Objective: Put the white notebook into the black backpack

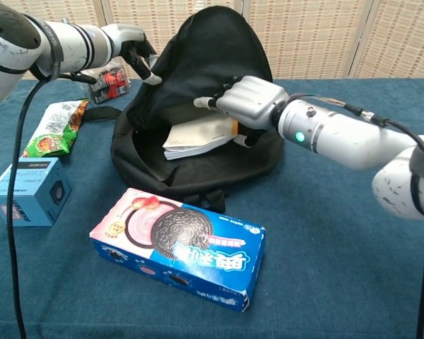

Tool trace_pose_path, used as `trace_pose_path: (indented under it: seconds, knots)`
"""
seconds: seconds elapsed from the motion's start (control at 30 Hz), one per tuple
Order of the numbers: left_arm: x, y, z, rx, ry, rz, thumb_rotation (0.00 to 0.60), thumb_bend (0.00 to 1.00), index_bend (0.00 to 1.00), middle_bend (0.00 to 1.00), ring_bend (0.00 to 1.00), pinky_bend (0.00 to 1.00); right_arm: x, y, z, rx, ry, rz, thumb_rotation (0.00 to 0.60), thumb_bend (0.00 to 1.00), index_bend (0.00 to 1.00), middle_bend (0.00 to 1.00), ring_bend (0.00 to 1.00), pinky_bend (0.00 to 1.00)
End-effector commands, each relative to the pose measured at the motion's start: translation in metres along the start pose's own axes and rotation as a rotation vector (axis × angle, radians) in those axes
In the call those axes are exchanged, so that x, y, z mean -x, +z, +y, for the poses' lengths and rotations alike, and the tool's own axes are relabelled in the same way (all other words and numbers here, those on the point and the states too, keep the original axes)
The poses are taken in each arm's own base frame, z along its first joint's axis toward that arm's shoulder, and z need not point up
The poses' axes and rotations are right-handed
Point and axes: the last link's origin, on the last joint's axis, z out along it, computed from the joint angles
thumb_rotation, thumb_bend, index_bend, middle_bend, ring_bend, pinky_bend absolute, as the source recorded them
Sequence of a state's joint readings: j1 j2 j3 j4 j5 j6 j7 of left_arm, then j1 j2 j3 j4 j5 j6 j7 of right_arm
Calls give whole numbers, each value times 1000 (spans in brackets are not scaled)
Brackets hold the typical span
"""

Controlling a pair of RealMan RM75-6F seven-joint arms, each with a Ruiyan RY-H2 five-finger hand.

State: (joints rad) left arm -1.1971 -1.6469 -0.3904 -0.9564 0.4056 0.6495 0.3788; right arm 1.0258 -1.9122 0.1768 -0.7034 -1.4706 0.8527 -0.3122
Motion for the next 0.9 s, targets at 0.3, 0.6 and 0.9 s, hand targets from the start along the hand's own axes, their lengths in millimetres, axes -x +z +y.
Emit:
trace_pose_path:
  seconds: [0.3,0.6,0.9]
  knots:
    - [0,-17,-4,14,31,-87,600,383,409,218,225,16,-30,-95,48,-9,70,39,600,282,0,101,16,21]
    - [-8,-53,-8,58,68,-119,600,313,89,120,157,16,-43,-144,74,46,103,53,600,282,0,103,16,21]
    - [-18,-93,-29,81,120,-89,600,278,83,102,153,16,-51,-189,100,126,150,44,600,282,0,139,16,21]
